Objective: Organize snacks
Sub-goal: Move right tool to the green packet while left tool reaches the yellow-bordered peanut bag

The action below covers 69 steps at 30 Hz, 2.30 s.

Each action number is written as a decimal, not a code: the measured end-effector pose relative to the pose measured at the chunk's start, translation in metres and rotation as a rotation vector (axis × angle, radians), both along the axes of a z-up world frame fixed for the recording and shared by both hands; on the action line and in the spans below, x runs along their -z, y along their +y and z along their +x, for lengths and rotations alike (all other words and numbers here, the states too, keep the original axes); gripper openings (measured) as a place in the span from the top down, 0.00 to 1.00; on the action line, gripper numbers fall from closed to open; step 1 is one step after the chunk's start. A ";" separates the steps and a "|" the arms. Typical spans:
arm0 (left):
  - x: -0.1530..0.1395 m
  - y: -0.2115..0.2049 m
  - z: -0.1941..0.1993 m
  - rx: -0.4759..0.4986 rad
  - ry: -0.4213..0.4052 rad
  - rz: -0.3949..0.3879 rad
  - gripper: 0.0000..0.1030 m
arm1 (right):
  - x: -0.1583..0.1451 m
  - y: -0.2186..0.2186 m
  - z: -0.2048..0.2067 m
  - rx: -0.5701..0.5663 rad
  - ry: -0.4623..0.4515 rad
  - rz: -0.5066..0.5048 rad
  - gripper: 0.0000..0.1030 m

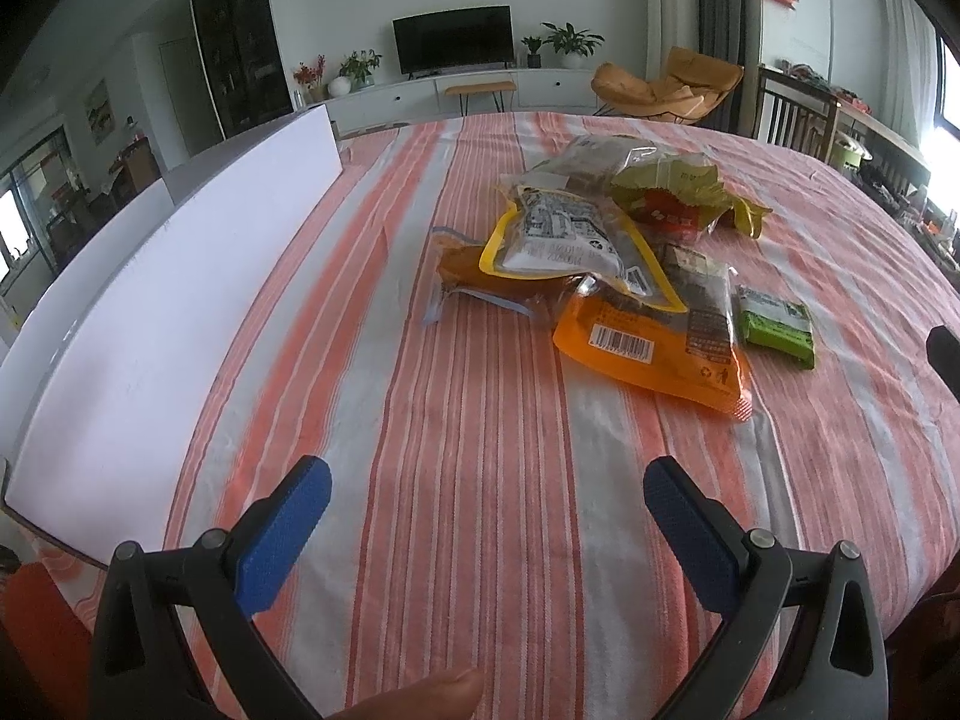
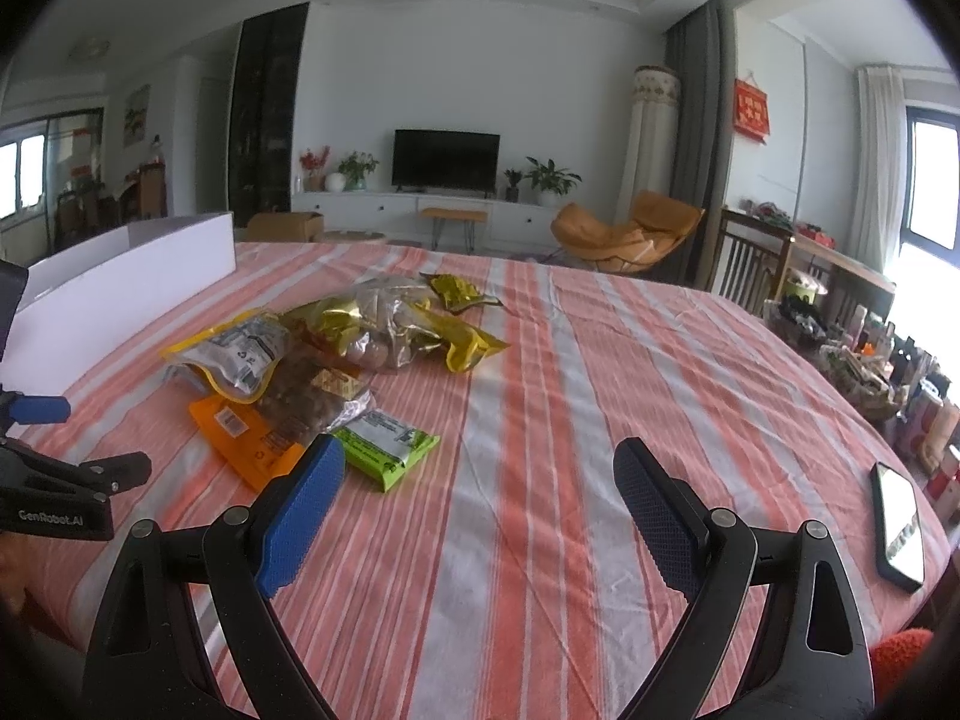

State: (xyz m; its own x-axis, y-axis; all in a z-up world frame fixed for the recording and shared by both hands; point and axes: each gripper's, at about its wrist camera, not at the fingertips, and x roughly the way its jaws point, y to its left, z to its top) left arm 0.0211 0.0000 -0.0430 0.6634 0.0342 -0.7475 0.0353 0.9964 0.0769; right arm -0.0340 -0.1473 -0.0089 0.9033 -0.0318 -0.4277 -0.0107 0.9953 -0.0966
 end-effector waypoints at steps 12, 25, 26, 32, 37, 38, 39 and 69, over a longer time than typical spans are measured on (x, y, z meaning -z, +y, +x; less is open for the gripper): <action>0.010 0.003 0.007 -0.007 0.058 -0.001 0.00 | 0.000 0.000 0.001 -0.006 0.007 -0.001 0.09; 0.029 0.031 0.020 -0.016 0.145 -0.080 0.00 | 0.020 -0.012 0.128 -0.356 0.510 0.090 0.09; 0.029 0.031 0.020 -0.012 0.142 -0.079 0.00 | 0.025 -0.006 0.135 -0.382 0.537 0.061 0.10; 0.030 0.032 0.018 -0.010 0.129 -0.079 0.00 | 0.048 0.018 0.160 -0.444 0.609 -0.002 0.09; 0.029 0.032 0.015 -0.017 0.133 -0.079 0.00 | 0.047 0.028 0.159 -0.404 0.593 -0.053 0.43; 0.029 0.031 0.016 -0.021 0.136 -0.079 0.00 | 0.044 0.027 0.158 -0.405 0.585 -0.046 0.42; 0.030 0.031 0.017 -0.024 0.139 -0.078 0.00 | 0.044 0.026 0.156 -0.393 0.586 -0.039 0.47; -0.019 -0.044 0.178 0.275 0.291 0.054 0.12 | 0.048 -0.055 0.139 -0.013 0.461 0.079 0.15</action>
